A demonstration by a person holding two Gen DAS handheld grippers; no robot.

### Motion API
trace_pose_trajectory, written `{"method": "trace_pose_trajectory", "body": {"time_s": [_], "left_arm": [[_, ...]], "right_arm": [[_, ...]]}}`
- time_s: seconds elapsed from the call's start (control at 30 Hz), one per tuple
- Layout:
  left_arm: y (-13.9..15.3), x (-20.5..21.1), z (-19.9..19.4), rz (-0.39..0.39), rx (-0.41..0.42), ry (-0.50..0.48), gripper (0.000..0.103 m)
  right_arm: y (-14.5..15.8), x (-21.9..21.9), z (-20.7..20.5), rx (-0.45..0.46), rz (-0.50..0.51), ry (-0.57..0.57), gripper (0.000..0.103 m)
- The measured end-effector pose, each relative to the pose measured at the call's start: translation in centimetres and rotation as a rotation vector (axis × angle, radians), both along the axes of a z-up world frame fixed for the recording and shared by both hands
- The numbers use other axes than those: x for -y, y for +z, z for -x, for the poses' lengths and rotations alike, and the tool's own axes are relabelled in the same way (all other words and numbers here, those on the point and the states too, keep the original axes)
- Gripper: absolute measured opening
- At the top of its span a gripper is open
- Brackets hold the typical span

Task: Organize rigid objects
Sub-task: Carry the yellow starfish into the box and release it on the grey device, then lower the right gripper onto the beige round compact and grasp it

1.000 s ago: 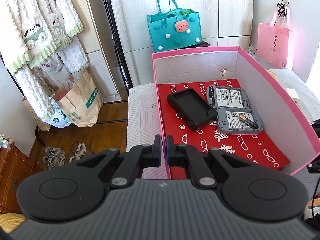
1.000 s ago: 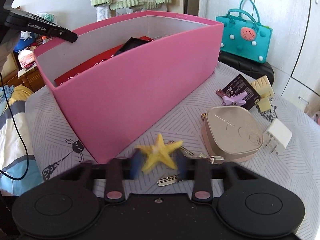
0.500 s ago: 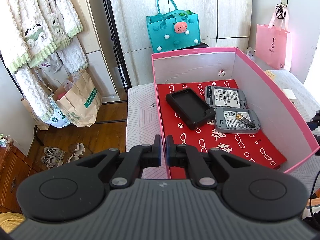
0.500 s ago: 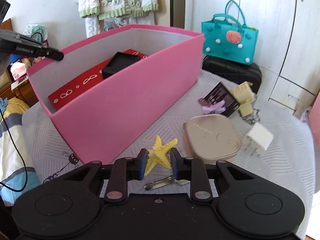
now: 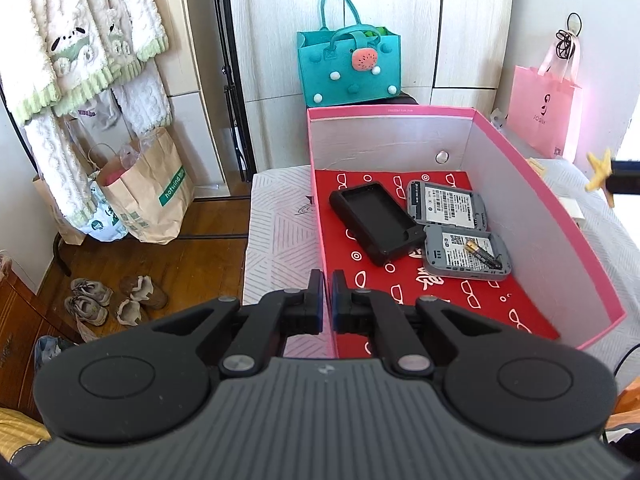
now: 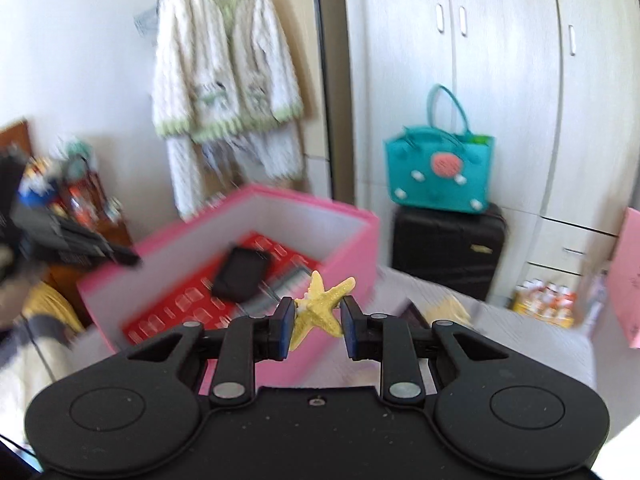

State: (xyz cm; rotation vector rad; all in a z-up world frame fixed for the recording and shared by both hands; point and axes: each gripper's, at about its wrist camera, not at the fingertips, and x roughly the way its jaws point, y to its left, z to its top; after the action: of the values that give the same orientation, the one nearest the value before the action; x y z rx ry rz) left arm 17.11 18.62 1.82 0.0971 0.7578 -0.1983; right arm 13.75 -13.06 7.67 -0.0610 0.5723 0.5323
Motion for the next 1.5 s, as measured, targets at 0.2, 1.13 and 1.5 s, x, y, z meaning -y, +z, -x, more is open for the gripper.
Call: {"method": "trace_pose_trajectory", "body": {"time_s": [0.2, 1.13, 1.5], "left_arm": [[-0.2, 0.3, 0.1, -0.02, 0.014, -0.011, 0.003], [-0.5, -1.4, -0.1, 0.073, 0.007, -0.083, 0.005], [-0.4, -1.2, -0.3, 0.075, -0.011, -0.054, 0.005]], "right_arm": [[-0.4, -4.2, -2.7, -0.019, 0.017, 0.099, 0.029], [-1.6, -7.8, -8.2, -0.05, 0.241, 0.033, 0.036], [-3.1, 1.4, -1.8, -0.145, 0.107, -0.118, 0.047]]}}
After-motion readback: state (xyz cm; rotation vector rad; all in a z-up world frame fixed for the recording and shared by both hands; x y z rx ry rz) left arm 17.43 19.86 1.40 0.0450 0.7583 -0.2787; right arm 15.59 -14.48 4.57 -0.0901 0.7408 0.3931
